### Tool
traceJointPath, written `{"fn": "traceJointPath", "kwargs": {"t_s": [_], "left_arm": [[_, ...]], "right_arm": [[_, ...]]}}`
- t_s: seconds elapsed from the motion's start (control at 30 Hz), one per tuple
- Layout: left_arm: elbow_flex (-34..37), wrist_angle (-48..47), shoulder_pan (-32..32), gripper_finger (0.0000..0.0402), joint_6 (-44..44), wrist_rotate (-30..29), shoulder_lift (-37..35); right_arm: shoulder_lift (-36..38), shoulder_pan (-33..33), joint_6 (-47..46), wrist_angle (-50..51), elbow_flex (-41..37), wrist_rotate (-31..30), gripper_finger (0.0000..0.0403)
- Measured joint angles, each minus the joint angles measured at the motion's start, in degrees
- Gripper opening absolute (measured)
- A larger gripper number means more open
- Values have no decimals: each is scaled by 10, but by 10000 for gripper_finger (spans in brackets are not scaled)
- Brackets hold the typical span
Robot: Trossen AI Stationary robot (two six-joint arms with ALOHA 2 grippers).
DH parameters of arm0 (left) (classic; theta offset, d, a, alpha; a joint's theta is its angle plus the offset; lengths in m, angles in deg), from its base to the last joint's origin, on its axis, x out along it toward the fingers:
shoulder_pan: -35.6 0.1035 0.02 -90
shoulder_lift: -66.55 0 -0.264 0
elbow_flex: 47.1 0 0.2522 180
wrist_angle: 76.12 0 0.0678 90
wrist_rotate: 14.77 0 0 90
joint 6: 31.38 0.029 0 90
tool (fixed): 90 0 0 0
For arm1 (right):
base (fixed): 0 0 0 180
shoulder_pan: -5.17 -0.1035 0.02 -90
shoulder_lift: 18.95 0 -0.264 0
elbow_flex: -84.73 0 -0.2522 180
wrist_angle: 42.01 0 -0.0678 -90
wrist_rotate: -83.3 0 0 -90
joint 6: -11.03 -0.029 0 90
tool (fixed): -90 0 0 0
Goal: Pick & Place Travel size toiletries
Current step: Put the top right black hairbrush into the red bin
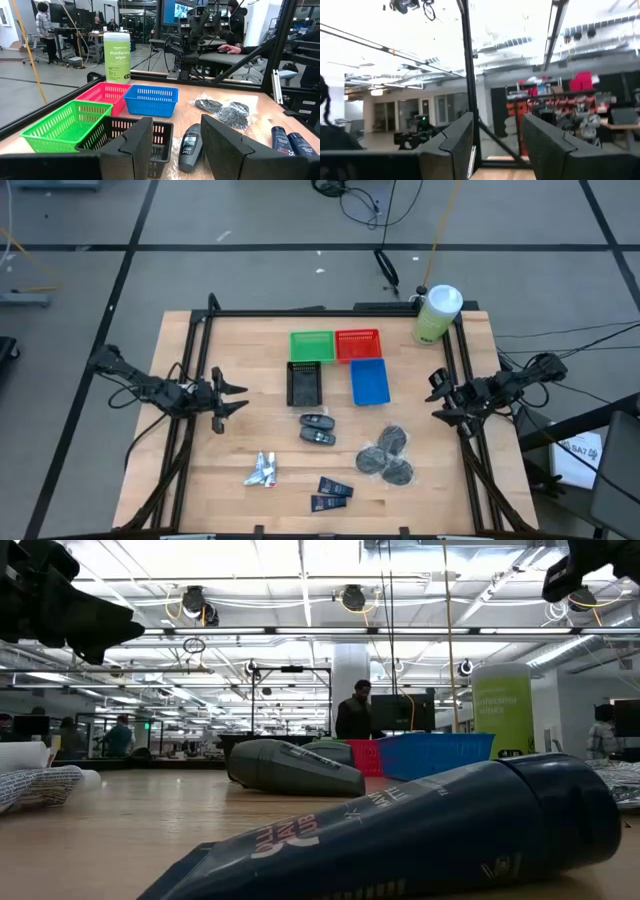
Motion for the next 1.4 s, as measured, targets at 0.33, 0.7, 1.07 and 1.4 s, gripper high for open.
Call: {"fn": "traceJointPath", "kwargs": {"t_s": [0.33,0.7,1.07,1.4], "left_arm": [[0,-2,0,163,1,0,0],[-1,-36,0,163,-30,0,0],[-1,-37,0,163,-27,0,0],[-1,-38,0,163,-27,0,0]], "right_arm": [[-265,-5,-22,59,131,-119,179],[-545,-76,-216,609,484,-251,203],[-671,-91,-544,817,503,-99,201],[-670,-89,-602,707,385,-83,197]]}}
